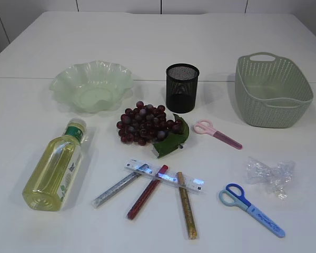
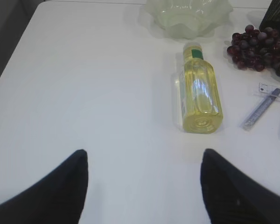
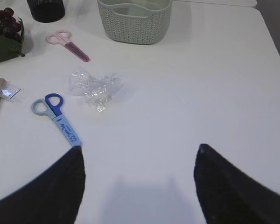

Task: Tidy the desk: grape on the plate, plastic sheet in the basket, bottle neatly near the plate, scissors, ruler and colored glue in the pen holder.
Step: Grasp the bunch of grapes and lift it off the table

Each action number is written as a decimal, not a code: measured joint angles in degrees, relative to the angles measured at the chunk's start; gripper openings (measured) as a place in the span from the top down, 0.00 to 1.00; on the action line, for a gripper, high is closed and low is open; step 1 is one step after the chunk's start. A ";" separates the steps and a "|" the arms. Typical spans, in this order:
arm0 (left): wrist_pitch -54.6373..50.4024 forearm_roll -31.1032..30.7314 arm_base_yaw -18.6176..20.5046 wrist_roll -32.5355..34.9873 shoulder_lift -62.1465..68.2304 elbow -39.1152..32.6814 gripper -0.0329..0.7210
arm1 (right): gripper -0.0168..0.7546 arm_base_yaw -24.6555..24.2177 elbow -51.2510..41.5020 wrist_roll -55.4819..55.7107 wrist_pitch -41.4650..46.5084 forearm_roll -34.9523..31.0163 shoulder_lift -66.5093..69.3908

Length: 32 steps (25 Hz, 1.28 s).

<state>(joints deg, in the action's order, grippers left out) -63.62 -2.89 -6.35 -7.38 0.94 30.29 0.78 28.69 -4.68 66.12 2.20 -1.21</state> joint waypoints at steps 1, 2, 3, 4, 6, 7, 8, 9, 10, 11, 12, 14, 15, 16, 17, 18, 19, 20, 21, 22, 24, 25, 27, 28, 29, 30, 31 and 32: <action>0.00 0.00 0.00 0.00 0.00 0.00 0.23 | 0.25 0.00 0.00 0.00 0.00 0.00 0.00; 0.00 0.00 0.00 0.00 0.00 0.00 0.24 | 0.25 0.00 0.00 0.00 0.00 0.00 0.00; 0.00 0.00 0.00 0.00 0.00 0.00 0.24 | 0.25 0.00 0.00 0.00 0.00 0.00 0.00; 0.00 0.00 0.00 0.00 0.00 0.00 0.24 | 0.25 0.00 0.00 0.00 0.00 0.00 0.00; 0.00 0.00 0.00 0.00 0.00 0.00 0.24 | 0.25 0.00 0.00 0.10 0.00 0.00 0.00; 0.00 0.00 0.00 0.00 0.00 0.00 0.24 | 0.25 0.00 0.00 0.10 0.00 0.00 0.00; 0.00 0.00 0.00 0.00 0.00 0.00 0.24 | 0.25 0.00 0.00 0.10 0.00 0.00 0.00; 0.00 0.00 0.00 0.00 0.00 0.00 0.24 | 0.25 0.00 0.00 0.10 0.00 0.00 0.00; 0.00 0.00 0.00 0.00 0.00 0.00 0.25 | 0.25 0.00 0.00 0.10 0.00 0.00 0.00; 0.00 0.00 0.00 0.00 0.00 0.00 0.25 | 0.25 0.00 0.00 0.10 0.00 0.00 0.00; 0.00 0.00 0.00 0.00 0.00 0.00 0.26 | 0.25 0.00 0.00 0.10 0.00 0.00 0.00; 0.00 0.00 0.00 0.00 0.00 0.00 0.26 | 0.25 0.00 0.00 0.10 0.00 0.00 0.00; 0.00 0.00 0.00 0.00 0.00 0.00 0.27 | 0.25 0.00 0.00 0.10 0.00 0.00 0.00; 0.00 0.00 0.00 0.00 0.00 0.00 0.27 | 0.25 0.00 0.00 0.10 0.00 0.00 0.00; 0.00 0.00 0.00 0.00 0.00 0.00 0.27 | 0.25 0.00 0.00 0.10 0.00 0.00 0.00; 0.00 0.00 0.00 0.00 0.00 0.00 0.27 | 0.25 0.00 0.00 0.10 0.00 0.00 0.00; 0.00 0.00 0.00 0.00 0.00 0.00 0.27 | 0.25 0.00 0.00 0.10 0.00 0.00 0.00; 0.00 0.00 0.00 0.00 0.00 0.00 0.27 | 0.25 0.00 0.00 0.10 0.00 0.00 0.00; 0.00 0.00 0.00 0.00 0.00 0.00 0.27 | 0.25 0.00 0.00 0.10 0.00 0.00 0.00; 0.00 0.00 0.00 0.00 0.00 0.00 0.28 | 0.25 0.00 0.00 0.10 0.00 0.00 0.00; 0.00 0.00 0.00 0.00 0.00 0.00 0.28 | 0.25 0.00 0.00 0.10 0.00 0.00 0.00; 0.00 0.00 0.00 0.00 0.00 0.00 0.28 | 0.25 0.00 0.00 0.10 0.00 0.00 0.00; 0.00 0.00 0.00 0.00 0.00 0.00 0.28 | 0.25 0.00 0.00 0.10 0.00 0.00 0.00; 0.00 0.00 0.00 0.00 0.00 0.00 0.28 | 0.25 0.00 0.00 0.10 0.00 0.00 0.00; 0.00 0.00 0.00 0.00 0.00 0.00 0.28 | 0.25 0.00 0.00 0.10 0.00 0.00 0.00; 0.00 0.00 0.00 0.00 0.00 0.00 0.28 | 0.25 0.00 0.00 0.10 0.00 0.00 0.00; 0.00 0.00 0.00 0.00 0.00 0.00 0.28 | 0.25 0.00 0.00 0.10 0.00 0.00 0.00; 0.00 0.00 0.00 0.00 0.00 0.00 0.28 | 0.25 0.00 0.00 0.10 0.00 0.00 0.00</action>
<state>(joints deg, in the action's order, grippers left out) -63.62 -2.89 -6.35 -7.38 0.94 30.29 0.78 28.69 -4.58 66.12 2.20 -1.21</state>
